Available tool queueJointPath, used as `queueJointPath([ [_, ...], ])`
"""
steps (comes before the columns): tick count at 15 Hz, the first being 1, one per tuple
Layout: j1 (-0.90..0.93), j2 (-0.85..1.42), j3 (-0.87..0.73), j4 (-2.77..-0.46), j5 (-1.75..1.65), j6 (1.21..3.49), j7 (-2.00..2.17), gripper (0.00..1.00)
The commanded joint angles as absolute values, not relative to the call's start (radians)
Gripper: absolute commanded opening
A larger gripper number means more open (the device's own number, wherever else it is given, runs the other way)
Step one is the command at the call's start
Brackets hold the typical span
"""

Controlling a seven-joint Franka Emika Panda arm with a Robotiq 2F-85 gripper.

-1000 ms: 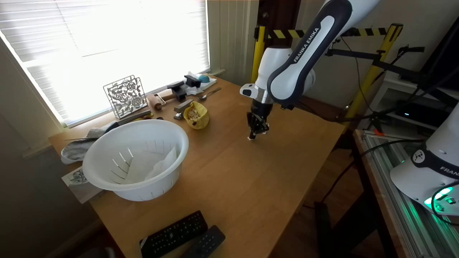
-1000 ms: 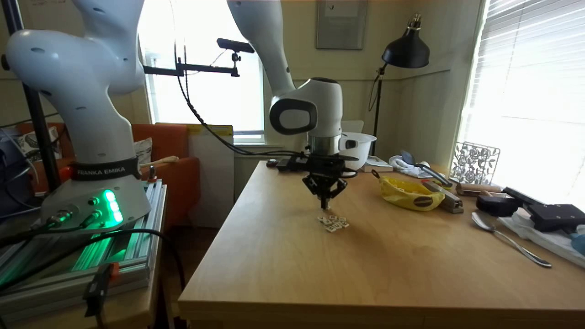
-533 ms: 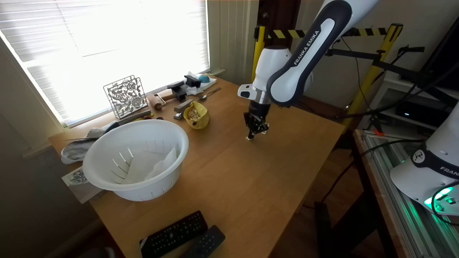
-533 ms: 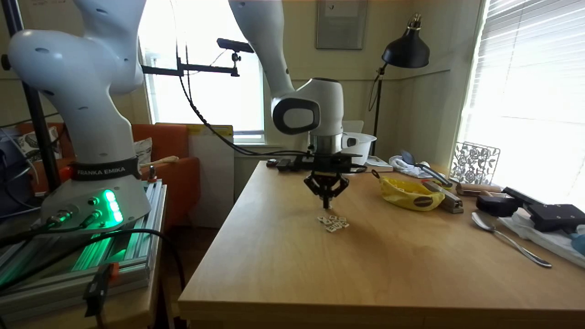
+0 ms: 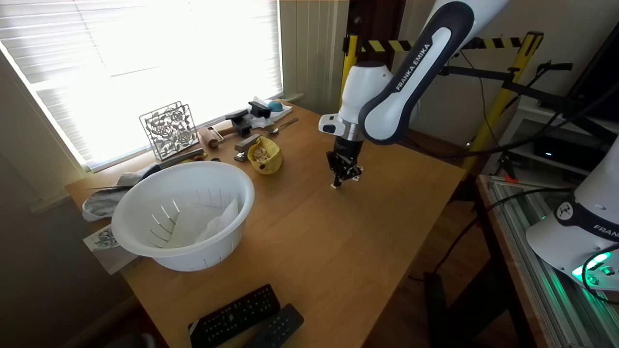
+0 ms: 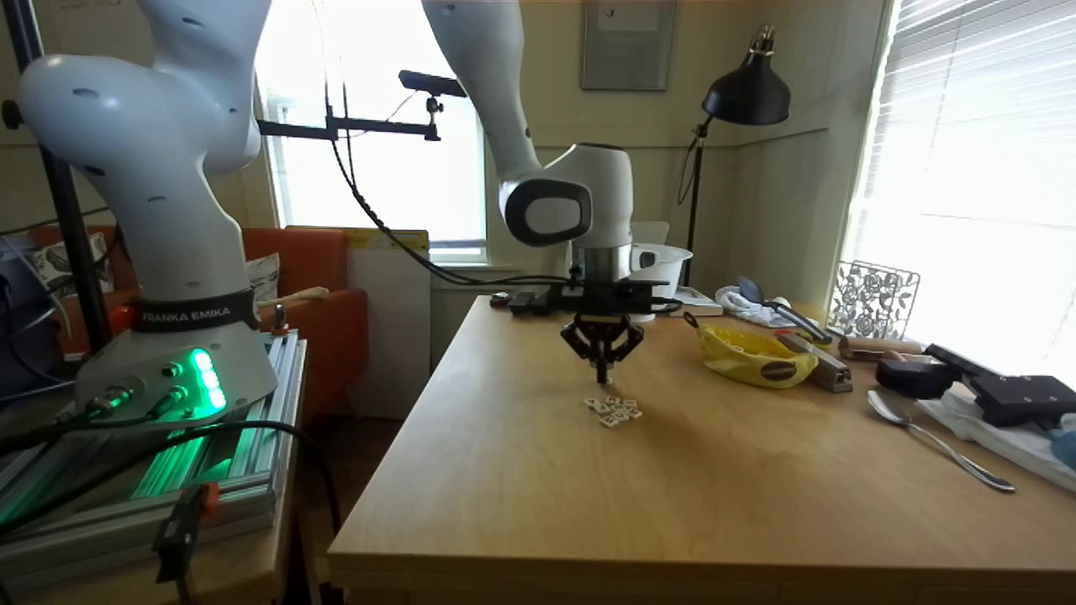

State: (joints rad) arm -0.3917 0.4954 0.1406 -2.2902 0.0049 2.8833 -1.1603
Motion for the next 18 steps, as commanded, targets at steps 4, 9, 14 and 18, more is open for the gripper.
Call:
queueJointPath([
  [4, -0.396, 0.566, 0.135, -2.242, -0.007, 2.867, -1.179, 0.0],
  [9, -0.434, 0.54, 0.178, -2.23, 0.035, 2.81, -1.204, 0.0],
  [14, -0.509, 0.495, 0.248, -2.227, 0.136, 2.735, -1.301, 0.0],
  [18, -0.519, 0.469, 0.252, -2.235, 0.211, 2.748, -1.341, 0.0],
])
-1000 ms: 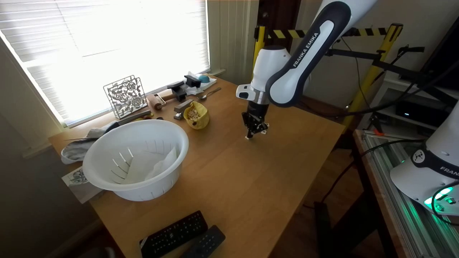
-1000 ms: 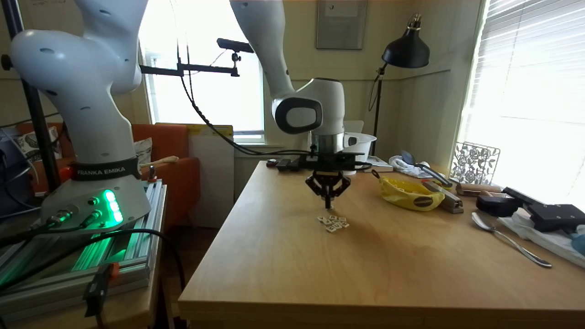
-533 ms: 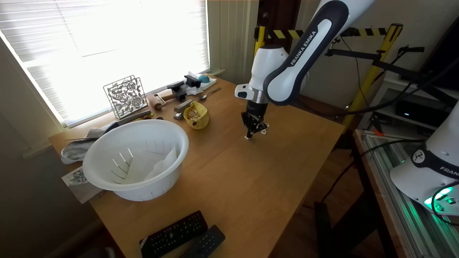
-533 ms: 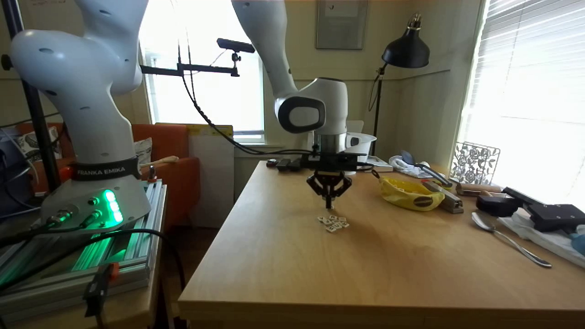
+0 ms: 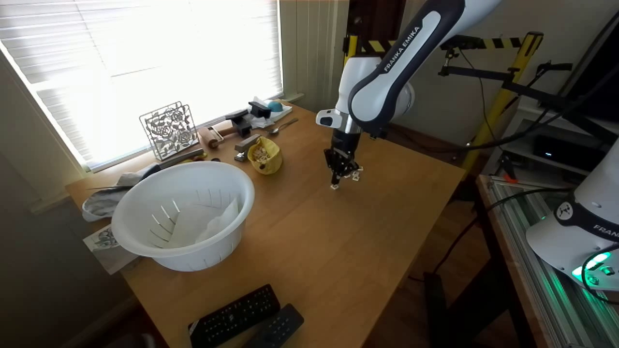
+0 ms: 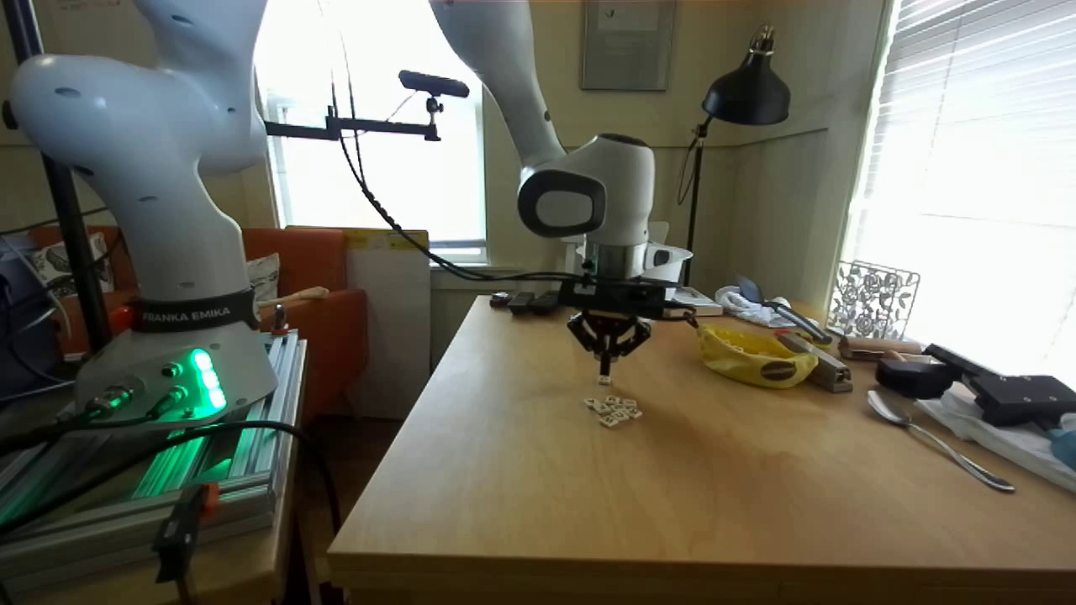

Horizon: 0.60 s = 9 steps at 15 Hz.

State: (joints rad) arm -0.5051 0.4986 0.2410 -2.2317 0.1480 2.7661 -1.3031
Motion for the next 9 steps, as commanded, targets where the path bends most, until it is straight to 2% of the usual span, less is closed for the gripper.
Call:
queueJointPath([
  [1, -0.507, 0.459, 0.237, -2.242, 0.219, 2.751, -1.324, 0.0],
  [9, -0.353, 0.388, 0.036, -2.281, 0.162, 2.775, -0.989, 0.0],
])
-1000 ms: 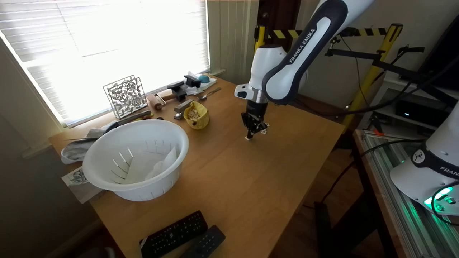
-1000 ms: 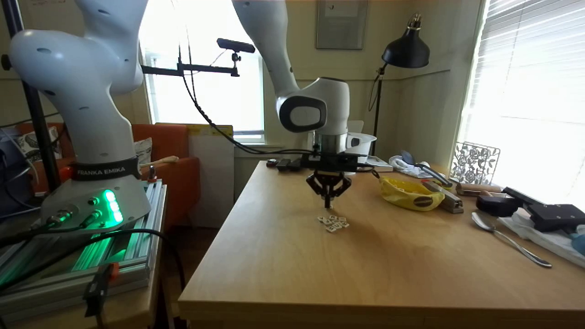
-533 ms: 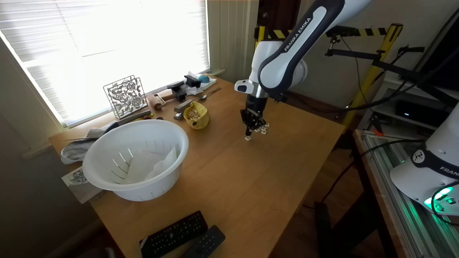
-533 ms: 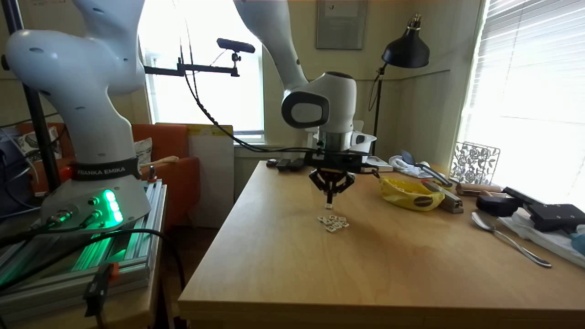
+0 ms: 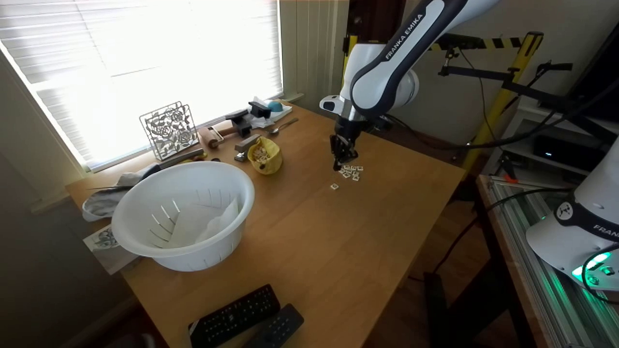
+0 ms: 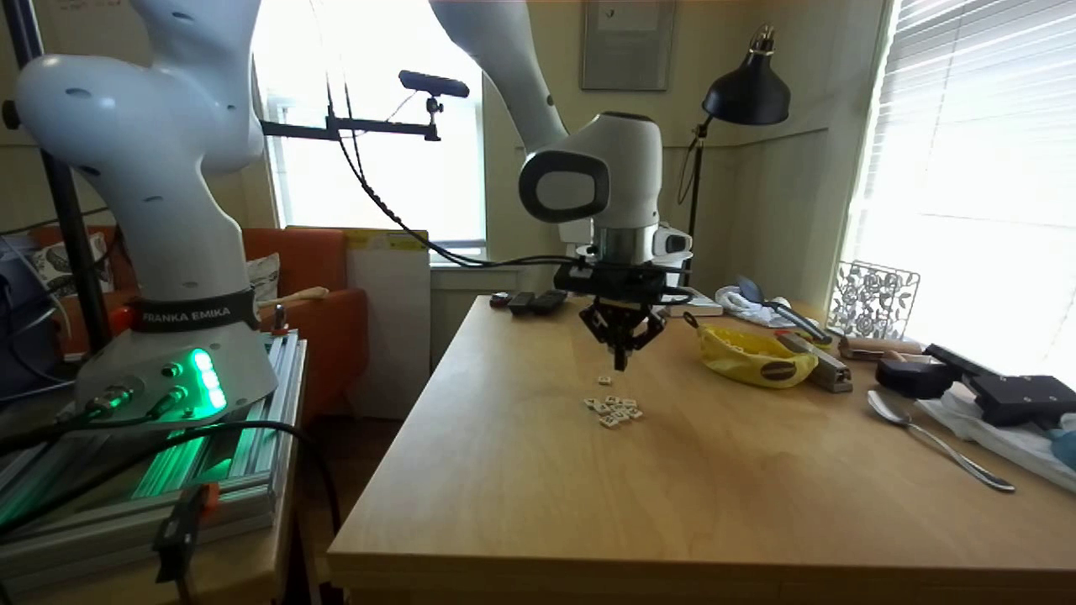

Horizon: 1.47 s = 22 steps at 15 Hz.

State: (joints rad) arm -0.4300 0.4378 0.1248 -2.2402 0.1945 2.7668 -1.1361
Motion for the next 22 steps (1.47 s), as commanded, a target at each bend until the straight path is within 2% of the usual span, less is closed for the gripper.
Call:
queueJointPath([
  [1, -0.332, 0.378, 0.01, -2.29, 0.152, 2.772, -0.933, 0.0],
  [8, -0.25, 0.346, -0.092, -2.338, 0.095, 2.773, -0.565, 0.0],
  [22, -0.214, 0.351, -0.122, -2.438, 0.125, 2.882, -0.079, 0.0],
])
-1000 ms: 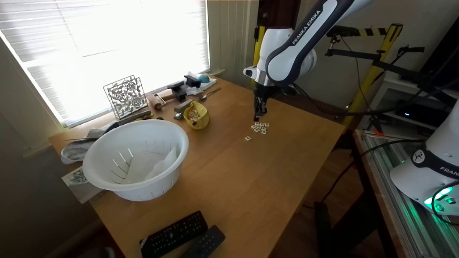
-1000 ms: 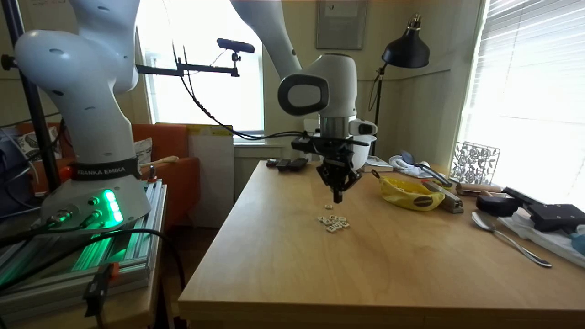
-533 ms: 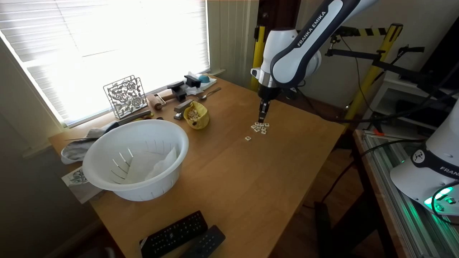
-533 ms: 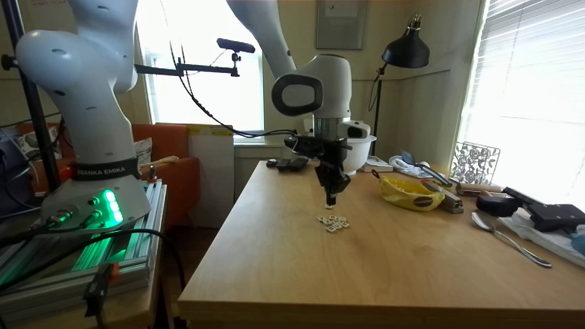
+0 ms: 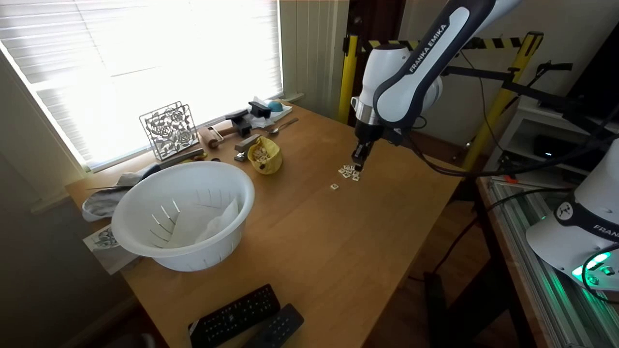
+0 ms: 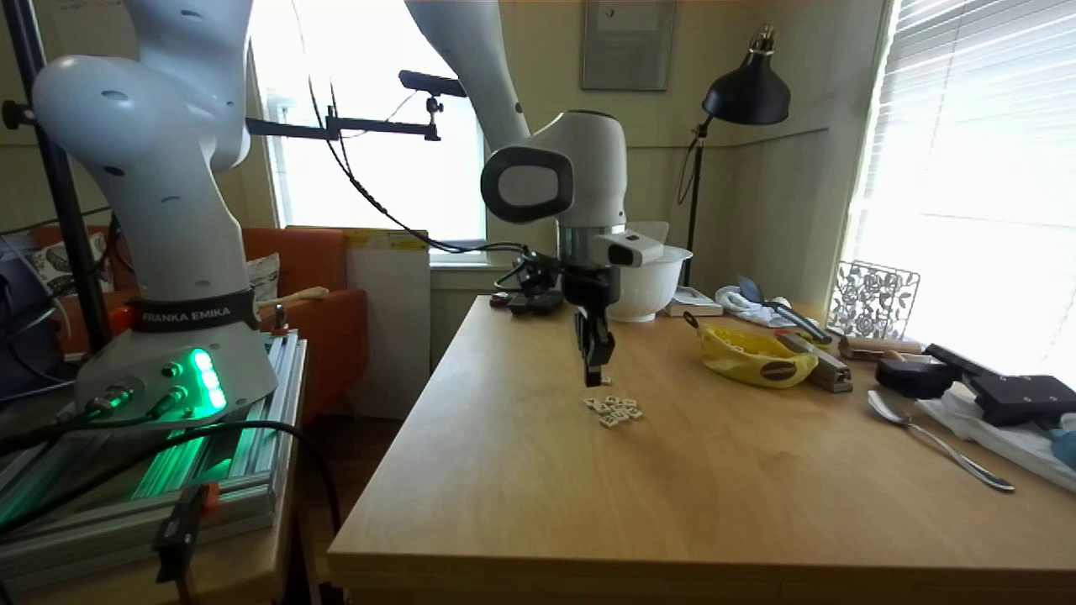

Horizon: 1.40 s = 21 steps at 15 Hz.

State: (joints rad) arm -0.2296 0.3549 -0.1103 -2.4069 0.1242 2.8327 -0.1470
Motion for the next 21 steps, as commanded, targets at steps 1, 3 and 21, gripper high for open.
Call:
queueJointPath([
  [1, -0.218, 0.356, -0.116, -2.439, 0.133, 2.892, -0.066, 0.0],
  [3, -0.215, 0.364, -0.116, -2.444, 0.133, 2.913, -0.037, 0.0],
  [21, -0.298, 0.43, -0.016, -2.433, 0.2, 3.004, -0.037, 0.0],
])
